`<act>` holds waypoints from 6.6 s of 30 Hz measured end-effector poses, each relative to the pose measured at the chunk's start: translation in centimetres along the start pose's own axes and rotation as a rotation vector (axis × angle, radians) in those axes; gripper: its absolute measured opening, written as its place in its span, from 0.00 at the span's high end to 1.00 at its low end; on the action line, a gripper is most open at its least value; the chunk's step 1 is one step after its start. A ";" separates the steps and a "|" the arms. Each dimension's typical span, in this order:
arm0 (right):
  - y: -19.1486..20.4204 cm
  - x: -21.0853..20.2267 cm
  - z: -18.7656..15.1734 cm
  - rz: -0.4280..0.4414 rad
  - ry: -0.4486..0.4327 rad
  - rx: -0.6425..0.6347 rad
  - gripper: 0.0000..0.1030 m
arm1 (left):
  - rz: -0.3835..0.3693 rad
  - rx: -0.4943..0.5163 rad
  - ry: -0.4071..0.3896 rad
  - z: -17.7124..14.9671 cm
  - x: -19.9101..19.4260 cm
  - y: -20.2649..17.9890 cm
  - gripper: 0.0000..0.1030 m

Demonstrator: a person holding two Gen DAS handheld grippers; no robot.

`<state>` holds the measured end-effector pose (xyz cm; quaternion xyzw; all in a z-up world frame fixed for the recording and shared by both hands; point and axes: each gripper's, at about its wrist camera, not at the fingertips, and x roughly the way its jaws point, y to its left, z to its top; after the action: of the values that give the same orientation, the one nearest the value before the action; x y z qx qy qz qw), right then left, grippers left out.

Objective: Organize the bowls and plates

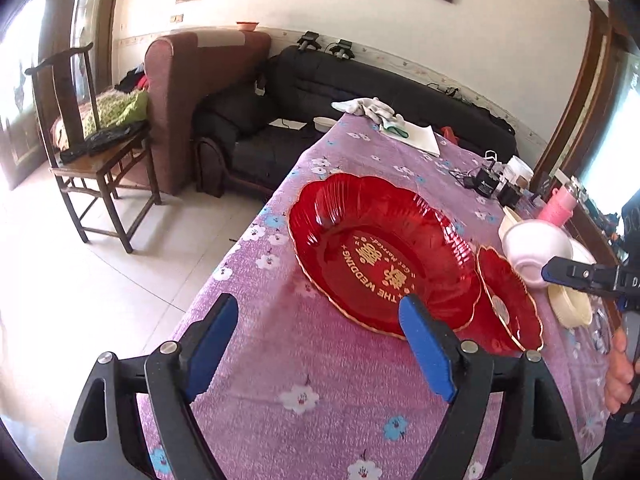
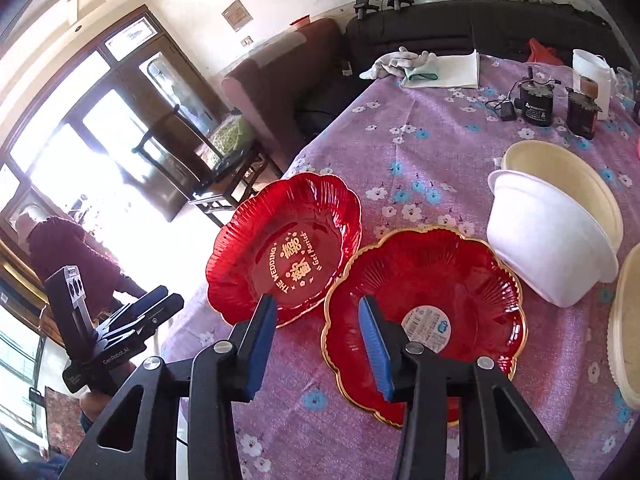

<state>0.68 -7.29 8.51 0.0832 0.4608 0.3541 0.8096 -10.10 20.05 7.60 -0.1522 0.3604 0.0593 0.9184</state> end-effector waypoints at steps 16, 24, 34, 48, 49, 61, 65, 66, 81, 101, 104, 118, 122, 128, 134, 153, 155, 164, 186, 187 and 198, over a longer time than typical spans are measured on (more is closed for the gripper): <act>-1.2 5.1 4.4 -0.056 0.072 0.016 0.67 | -0.006 -0.024 0.089 3.5 4.6 1.4 0.44; -2.5 8.7 5.6 -0.098 0.108 0.020 0.67 | -0.008 -0.055 0.138 3.7 7.6 2.3 0.63; -3.0 11.3 6.1 -0.089 0.151 0.020 0.86 | -0.014 -0.062 0.164 3.8 9.6 1.8 0.84; -1.5 11.0 5.5 -0.083 0.118 0.018 0.92 | 0.031 -0.050 0.132 3.6 7.7 1.9 0.85; -1.2 10.8 5.4 -0.078 0.118 0.018 0.92 | 0.032 -0.050 0.128 3.5 7.4 1.9 0.85; 2.3 7.5 0.0 -0.031 0.115 -0.011 0.92 | 0.017 -0.079 0.093 -1.6 1.5 2.8 0.85; 3.2 6.2 -2.0 -0.035 0.101 -0.030 0.92 | 0.019 -0.081 0.079 -2.8 0.5 2.7 0.85; 3.3 6.0 -2.5 -0.042 0.096 -0.032 0.92 | 0.024 -0.079 0.076 -3.0 0.5 2.6 0.85; 2.5 6.5 -3.6 -0.044 0.077 -0.060 0.90 | 0.065 -0.099 0.088 -4.2 1.5 2.8 0.83; 1.3 -0.9 -5.1 0.070 -0.097 -0.012 0.89 | 0.112 -0.111 -0.010 -4.0 -2.7 3.1 0.64; 0.9 -1.4 -5.6 0.090 -0.106 0.002 0.88 | 0.102 -0.095 -0.026 -3.7 -3.3 2.3 0.64; -0.4 -3.5 -7.5 0.197 -0.144 0.094 0.87 | 0.041 0.012 -0.052 -3.1 -5.1 -2.8 0.61; -1.5 -4.4 -7.8 0.170 -0.167 0.128 0.50 | 0.024 0.045 -0.042 -3.1 -5.0 -4.5 0.59; -2.6 -5.9 -8.0 0.123 -0.206 0.125 0.40 | -0.007 0.108 -0.025 -3.3 -4.5 -7.3 0.56; -3.4 -6.6 -8.8 0.089 -0.201 0.119 0.32 | -0.036 0.172 0.011 -3.8 -3.6 -10.5 0.54; -9.7 -8.0 -10.9 -0.045 -0.168 0.226 0.29 | -0.082 0.334 0.129 -4.7 1.5 -18.6 0.48; -10.1 -8.1 -11.0 -0.056 -0.175 0.233 0.29 | -0.080 0.341 0.133 -4.5 1.8 -18.9 0.48; -10.3 -7.9 -10.8 -0.094 -0.153 0.236 0.29 | -0.083 0.347 0.164 -2.9 3.2 -18.6 0.48; -11.4 -5.0 -9.5 0.012 -0.069 0.347 0.59 | -0.029 0.327 0.322 2.6 12.0 -18.8 0.62; -11.4 -4.7 -9.5 0.011 -0.064 0.349 0.59 | -0.027 0.325 0.328 2.6 12.2 -18.7 0.62; -11.6 -2.5 -8.8 0.013 -0.023 0.367 0.71 | -0.020 0.304 0.392 2.2 14.5 -18.4 0.86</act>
<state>-1.51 -19.10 -0.07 0.2364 0.5079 0.2683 0.7837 6.02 3.36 3.63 -0.0245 0.5349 -0.0355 0.8438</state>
